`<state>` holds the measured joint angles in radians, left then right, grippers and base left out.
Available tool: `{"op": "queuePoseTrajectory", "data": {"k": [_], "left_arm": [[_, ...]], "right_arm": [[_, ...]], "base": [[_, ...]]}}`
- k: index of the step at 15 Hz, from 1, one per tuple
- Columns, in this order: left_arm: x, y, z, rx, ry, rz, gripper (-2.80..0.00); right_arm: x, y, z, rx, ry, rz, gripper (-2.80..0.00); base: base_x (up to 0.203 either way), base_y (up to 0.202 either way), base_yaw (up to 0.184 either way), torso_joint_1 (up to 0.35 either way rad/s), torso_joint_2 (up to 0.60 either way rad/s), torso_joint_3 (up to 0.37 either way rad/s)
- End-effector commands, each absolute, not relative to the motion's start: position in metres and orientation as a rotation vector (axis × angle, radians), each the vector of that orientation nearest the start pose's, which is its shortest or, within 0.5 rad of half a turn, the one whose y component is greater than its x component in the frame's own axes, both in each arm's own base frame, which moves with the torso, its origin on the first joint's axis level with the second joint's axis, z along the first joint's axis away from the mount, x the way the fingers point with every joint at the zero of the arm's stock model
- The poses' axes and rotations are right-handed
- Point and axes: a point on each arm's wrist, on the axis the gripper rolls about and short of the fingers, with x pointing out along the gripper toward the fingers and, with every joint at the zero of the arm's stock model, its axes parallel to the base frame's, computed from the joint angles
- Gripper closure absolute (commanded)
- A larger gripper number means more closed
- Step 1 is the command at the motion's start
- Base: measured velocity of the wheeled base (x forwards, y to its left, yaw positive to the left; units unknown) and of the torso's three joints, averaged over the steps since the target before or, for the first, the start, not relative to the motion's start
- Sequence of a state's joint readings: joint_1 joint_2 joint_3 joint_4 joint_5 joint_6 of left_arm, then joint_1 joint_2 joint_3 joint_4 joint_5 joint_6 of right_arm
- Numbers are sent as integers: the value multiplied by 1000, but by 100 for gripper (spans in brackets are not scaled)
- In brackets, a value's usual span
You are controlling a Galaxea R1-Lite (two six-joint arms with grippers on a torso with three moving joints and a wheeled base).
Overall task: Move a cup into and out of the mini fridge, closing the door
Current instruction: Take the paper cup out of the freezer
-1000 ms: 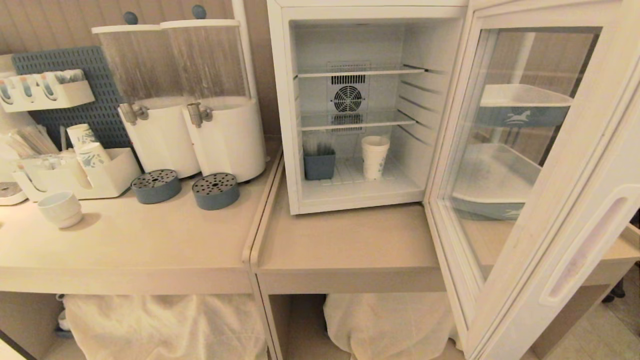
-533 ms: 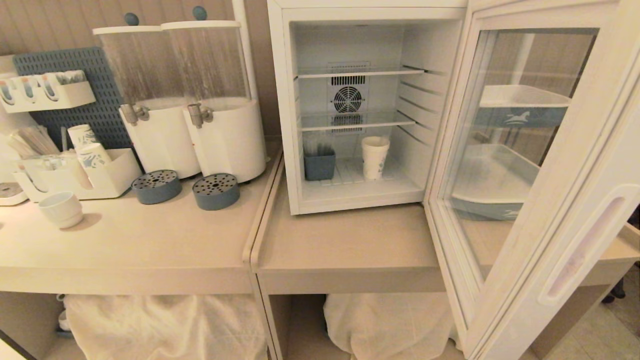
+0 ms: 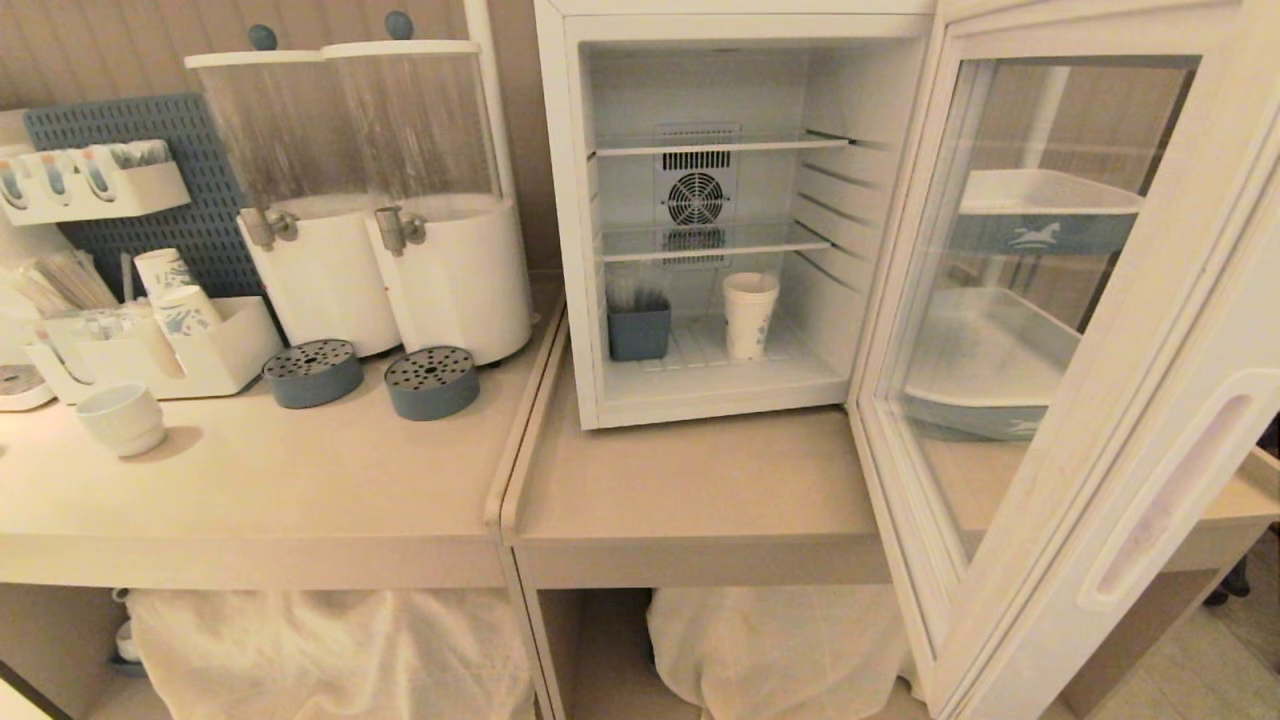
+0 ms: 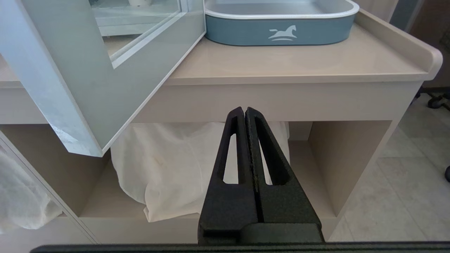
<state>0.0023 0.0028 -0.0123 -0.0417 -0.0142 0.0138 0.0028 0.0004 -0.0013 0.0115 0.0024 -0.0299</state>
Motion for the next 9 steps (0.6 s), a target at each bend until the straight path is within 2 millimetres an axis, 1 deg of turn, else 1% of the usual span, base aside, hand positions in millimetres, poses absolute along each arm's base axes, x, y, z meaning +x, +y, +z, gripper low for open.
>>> {"op": "queuePoseTrajectory", "data": {"k": [1, 9], "left_arm": [[-21, 0, 75, 9, -25, -9, 0], [-21, 0, 74, -9, -23, -3, 0]], "right_arm": [[-23, 0, 75, -31, 11, 6, 0], [-23, 0, 75, -31, 11, 6, 0]], "base": [[0, 0, 0, 0, 0, 0], [0, 0, 0, 0, 0, 0]]}}
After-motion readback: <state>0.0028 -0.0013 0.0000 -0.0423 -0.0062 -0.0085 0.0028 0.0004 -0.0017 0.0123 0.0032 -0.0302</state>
